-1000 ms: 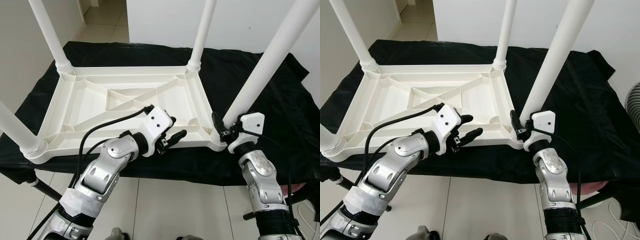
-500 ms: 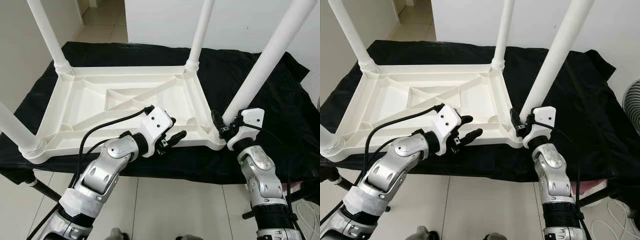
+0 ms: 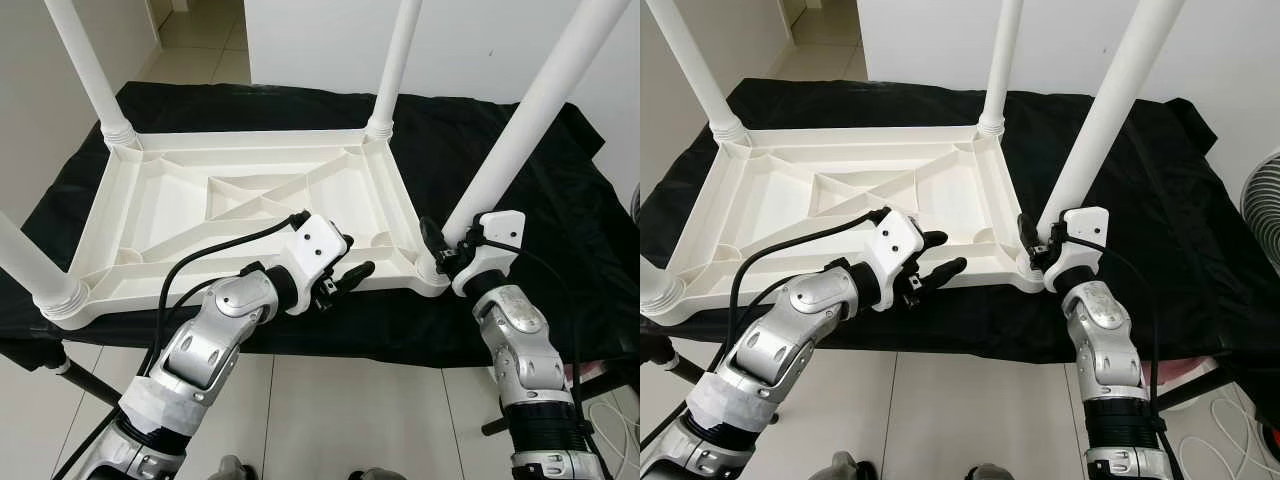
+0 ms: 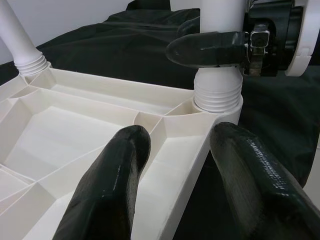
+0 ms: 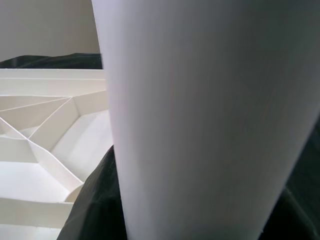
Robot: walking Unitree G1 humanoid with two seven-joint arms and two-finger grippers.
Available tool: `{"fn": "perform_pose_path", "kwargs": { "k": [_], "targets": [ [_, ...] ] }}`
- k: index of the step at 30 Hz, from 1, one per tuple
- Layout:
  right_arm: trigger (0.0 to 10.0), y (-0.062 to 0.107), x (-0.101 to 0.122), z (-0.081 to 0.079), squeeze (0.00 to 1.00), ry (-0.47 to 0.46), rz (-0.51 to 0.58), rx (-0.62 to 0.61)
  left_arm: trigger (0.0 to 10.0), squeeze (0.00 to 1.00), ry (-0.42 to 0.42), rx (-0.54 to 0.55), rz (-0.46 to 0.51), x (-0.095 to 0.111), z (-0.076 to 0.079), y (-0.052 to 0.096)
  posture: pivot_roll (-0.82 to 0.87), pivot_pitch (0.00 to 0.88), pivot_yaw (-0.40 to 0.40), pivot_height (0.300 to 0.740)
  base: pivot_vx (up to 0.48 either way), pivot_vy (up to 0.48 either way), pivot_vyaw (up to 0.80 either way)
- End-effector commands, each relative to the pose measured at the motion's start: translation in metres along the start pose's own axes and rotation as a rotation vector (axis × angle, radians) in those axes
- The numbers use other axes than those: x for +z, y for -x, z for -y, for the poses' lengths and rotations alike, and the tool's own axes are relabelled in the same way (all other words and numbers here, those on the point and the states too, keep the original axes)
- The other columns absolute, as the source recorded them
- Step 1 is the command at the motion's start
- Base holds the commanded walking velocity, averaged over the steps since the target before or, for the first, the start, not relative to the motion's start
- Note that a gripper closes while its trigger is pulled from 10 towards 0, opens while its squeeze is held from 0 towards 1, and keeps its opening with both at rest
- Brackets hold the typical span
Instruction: Building children table
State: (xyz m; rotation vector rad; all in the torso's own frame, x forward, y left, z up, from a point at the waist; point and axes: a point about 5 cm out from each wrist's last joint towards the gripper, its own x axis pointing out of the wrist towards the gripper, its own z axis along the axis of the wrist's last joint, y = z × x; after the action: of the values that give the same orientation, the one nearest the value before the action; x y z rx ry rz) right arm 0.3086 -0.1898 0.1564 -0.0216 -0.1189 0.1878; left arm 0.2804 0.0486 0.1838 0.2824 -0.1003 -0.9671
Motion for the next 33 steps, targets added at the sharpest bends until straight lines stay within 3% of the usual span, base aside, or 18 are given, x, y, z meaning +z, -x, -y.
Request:
{"fn": "perform_pose_path", "kwargs": {
  "k": [1,3,5,7,12,14,16,22,29,31,33],
  "targets": [
    [10.0,0.011,-0.035,0.004,0.0,-0.065,-0.158,-0.085,10.0,0.0,-0.004,-0.049,0.007,0.003,0.004,0.0,-0.08,0.099,0.031,0.74,0.0,0.0,0.0],
    [10.0,0.009,-0.034,0.002,0.0,-0.063,-0.14,-0.173,10.0,0.0,-0.004,-0.051,0.008,0.003,0.005,-0.001,-0.08,0.099,0.031,0.74,0.0,0.0,0.0],
    [10.0,0.009,-0.034,0.002,0.0,-0.063,-0.14,-0.173,10.0,0.0,-0.004,-0.051,0.008,0.003,0.005,-0.001,-0.08,0.099,0.031,0.74,0.0,0.0,0.0],
    [10.0,0.007,-0.037,-0.002,0.0,-0.07,-0.139,-0.315,10.0,0.0,-0.002,-0.054,0.01,0.004,0.005,-0.001,-0.08,0.099,0.031,0.74,0.0,0.0,0.0],
    [10.0,0.007,-0.039,-0.008,0.0,-0.079,-0.145,-0.419,10.0,0.0,-0.001,-0.057,0.014,0.004,0.006,-0.002,-0.09,0.092,0.027,0.74,0.0,0.0,0.0],
    [10.0,0.005,-0.036,-0.015,0.0,-0.066,-0.142,-0.546,10.0,0.0,-0.004,-0.062,0.016,0.005,0.006,-0.003,-0.09,0.087,0.028,0.74,0.0,0.0,0.0],
    [10.0,0.004,-0.034,-0.016,0.0,-0.064,-0.136,-0.581,10.0,0.0,-0.004,-0.063,0.016,0.005,0.006,-0.004,-0.09,0.087,0.028,0.74,0.0,0.0,0.0],
    [10.0,0.0,-0.031,-0.022,0.0,-0.115,-0.122,-0.616,10.0,0.0,-0.005,-0.066,0.018,0.005,0.007,-0.005,-0.09,0.079,0.016,0.74,0.0,0.0,0.0],
    [10.0,-0.001,-0.029,-0.017,0.0,-0.087,-0.085,-0.597,10.0,0.0,-0.003,-0.066,0.022,0.005,0.008,-0.006,-0.09,0.071,0.011,0.74,0.0,0.0,0.0],
    [10.0,-0.003,-0.014,-0.013,0.05,-0.11,0.032,-0.54,10.0,0.0,-0.002,-0.072,0.026,0.005,0.01,-0.007,-0.09,0.066,0.008,0.74,0.0,0.0,0.0],
    [10.0,-0.003,-0.014,-0.013,0.05,-0.11,0.032,-0.54,10.0,0.0,-0.002,-0.072,0.026,0.005,0.01,-0.007,-0.09,0.066,0.008,0.74,0.0,0.0,0.0]
  ]
}}
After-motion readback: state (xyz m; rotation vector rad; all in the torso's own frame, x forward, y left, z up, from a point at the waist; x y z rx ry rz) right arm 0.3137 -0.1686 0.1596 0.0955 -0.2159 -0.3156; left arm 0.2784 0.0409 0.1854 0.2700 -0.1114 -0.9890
